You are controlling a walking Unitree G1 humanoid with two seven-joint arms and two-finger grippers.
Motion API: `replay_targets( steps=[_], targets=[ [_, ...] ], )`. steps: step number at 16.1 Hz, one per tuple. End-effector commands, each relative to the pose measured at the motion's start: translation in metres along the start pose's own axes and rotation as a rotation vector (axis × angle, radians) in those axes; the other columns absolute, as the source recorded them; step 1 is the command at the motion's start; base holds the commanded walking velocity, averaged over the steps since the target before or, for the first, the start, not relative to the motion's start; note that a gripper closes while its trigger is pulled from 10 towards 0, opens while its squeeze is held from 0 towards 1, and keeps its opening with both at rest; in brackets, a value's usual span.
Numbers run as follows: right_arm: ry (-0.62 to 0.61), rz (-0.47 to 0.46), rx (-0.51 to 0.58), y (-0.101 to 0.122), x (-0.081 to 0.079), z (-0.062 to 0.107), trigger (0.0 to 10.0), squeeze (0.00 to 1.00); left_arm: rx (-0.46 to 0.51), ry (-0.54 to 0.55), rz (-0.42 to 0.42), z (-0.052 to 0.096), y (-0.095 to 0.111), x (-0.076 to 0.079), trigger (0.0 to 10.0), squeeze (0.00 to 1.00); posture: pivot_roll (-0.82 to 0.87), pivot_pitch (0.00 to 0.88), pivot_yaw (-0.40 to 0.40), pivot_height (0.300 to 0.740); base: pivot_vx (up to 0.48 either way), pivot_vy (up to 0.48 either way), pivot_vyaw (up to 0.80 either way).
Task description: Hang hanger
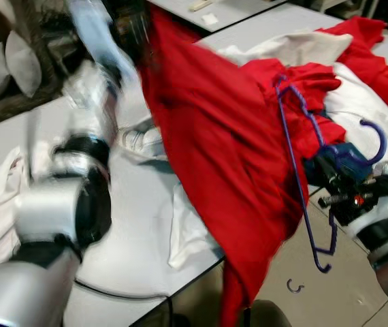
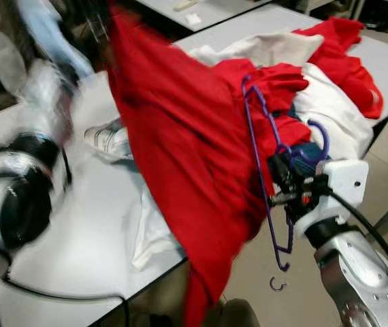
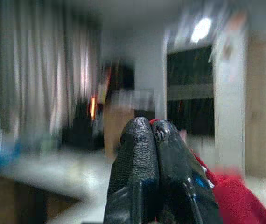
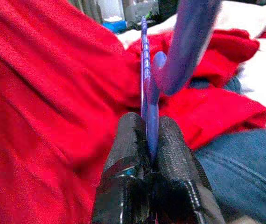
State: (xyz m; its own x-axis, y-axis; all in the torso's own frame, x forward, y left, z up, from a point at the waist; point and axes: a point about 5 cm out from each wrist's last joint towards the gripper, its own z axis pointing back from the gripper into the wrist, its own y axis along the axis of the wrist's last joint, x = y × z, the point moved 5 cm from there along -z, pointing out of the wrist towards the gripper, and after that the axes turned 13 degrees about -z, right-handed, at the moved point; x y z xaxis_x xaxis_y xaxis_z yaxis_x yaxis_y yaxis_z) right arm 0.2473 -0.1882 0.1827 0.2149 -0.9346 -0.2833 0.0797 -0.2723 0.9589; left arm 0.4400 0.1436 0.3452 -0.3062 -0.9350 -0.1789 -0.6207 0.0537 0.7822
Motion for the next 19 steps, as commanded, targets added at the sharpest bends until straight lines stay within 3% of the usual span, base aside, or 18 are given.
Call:
replay_targets(
  steps=[1, 2, 3, 4, 6, 7, 9, 10, 11, 12, 13, 14, 15, 16, 19],
  targets=[
    [0.003, 0.002, 0.02, 0.002, -0.002, -0.001, 10.0, 0.0, 0.184, 0.017, -0.032, -0.01, 0.046, -0.014, 0.0, 0.0, -0.33, 0.0, 0.155, 0.74, 0.0, 0.0, 0.0],
    [0.0, -0.006, 0.042, 0.005, -0.002, -0.003, 10.0, 0.0, 0.304, -0.067, 0.001, -0.014, 0.07, 0.0, 0.0, 0.0, -0.32, 0.0, 0.157, 0.74, 0.0, 0.0, 0.0],
    [0.0, -0.009, 0.048, 0.006, -0.002, -0.003, 10.0, 0.0, 0.327, -0.102, 0.011, -0.015, 0.075, 0.005, 0.0, 0.0, -0.32, 0.0, 0.157, 0.74, 0.0, 0.0, 0.0],
    [0.005, -0.011, 0.051, 0.005, -0.005, -0.004, 10.0, 0.0, 0.234, -0.315, -0.005, -0.002, 0.047, 0.038, 0.0, 0.0, -0.32, 0.0, 0.159, 0.74, 0.0, 0.0, 0.0],
    [0.009, -0.012, 0.05, 0.003, -0.007, -0.004, 10.0, 0.0, 0.125, -0.465, -0.005, 0.017, 0.017, 0.062, 0.0, 0.0, -0.32, 0.0, 0.159, 0.74, 0.0, 0.0, 0.0],
    [0.005, -0.013, 0.051, 0.003, -0.007, -0.003, 10.0, 0.0, -0.024, -0.645, 0.004, 0.051, -0.019, 0.087, 0.0, 0.0, -0.31, 0.0, 0.158, 0.74, 0.0, 0.0, 0.0],
    [-0.007, -0.012, 0.056, 0.003, -0.005, -0.003, 10.0, 0.0, -0.171, -0.799, 0.014, 0.086, -0.048, 0.107, 0.0, 0.0, -0.31, 0.0, 0.158, 0.74, 0.0, 0.0, 0.0],
    [-0.043, -0.007, 0.076, 0.006, 0.002, -0.003, 10.0, 0.0, -0.328, -0.978, 0.012, 0.135, -0.073, 0.13, 0.0, 0.0, -0.3, 0.0, 0.148, 0.74, 0.0, 0.0, 0.0],
    [-0.072, -0.01, 0.098, 0.01, 0.007, -0.003, 10.0, 0.0, -0.391, -1.068, 0.025, 0.161, -0.08, 0.143, 0.0, 0.0, -0.3, 0.0, 0.148, 0.74, 0.0, 0.0, 0.0],
    [-0.086, -0.014, 0.114, 0.013, 0.011, -0.004, 10.0, 0.0, -0.405, -1.082, 0.042, 0.166, -0.081, 0.148, 0.0, 0.0, -0.3, 0.0, 0.148, 0.74, 0.0, 0.0, 0.0],
    [-0.097, -0.016, 0.127, 0.016, 0.014, -0.003, 10.0, 0.0, -0.427, -1.093, 0.064, 0.17, -0.081, 0.149, 10.0, 0.0, -0.3, 0.0, 0.141, 0.74, 0.0, 0.0, 0.0],
    [-0.107, -0.018, 0.135, 0.017, 0.017, -0.003, 10.0, 0.0, -0.451, -1.114, 0.09, 0.175, -0.078, 0.15, 10.0, 0.0, -0.3, 0.0, 0.14, 0.74, 0.0, 0.0, 0.0],
    [-0.113, -0.016, 0.133, 0.016, 0.019, -0.003, 10.0, 0.0, -0.455, -1.132, 0.098, 0.176, -0.074, 0.15, 10.0, 0.55, -0.3, 0.0, 0.141, 0.74, 0.0, 0.0, 0.0],
    [-0.116, -0.015, 0.133, 0.016, 0.019, -0.002, 10.0, 0.0, -0.472, -1.136, 0.094, 0.179, -0.071, 0.15, 10.0, 1.0, -0.3, 0.0, 0.141, 0.74, 0.0, 0.0, 0.0],
    [-0.122, -0.007, 0.106, 0.012, 0.021, -0.001, 10.0, 0.0, -0.459, -1.076, 0.076, 0.17, -0.067, 0.144, 10.0, 1.0, -0.3, 0.0, 0.144, 0.74, 0.0, 0.0, 0.0]
  ],
)
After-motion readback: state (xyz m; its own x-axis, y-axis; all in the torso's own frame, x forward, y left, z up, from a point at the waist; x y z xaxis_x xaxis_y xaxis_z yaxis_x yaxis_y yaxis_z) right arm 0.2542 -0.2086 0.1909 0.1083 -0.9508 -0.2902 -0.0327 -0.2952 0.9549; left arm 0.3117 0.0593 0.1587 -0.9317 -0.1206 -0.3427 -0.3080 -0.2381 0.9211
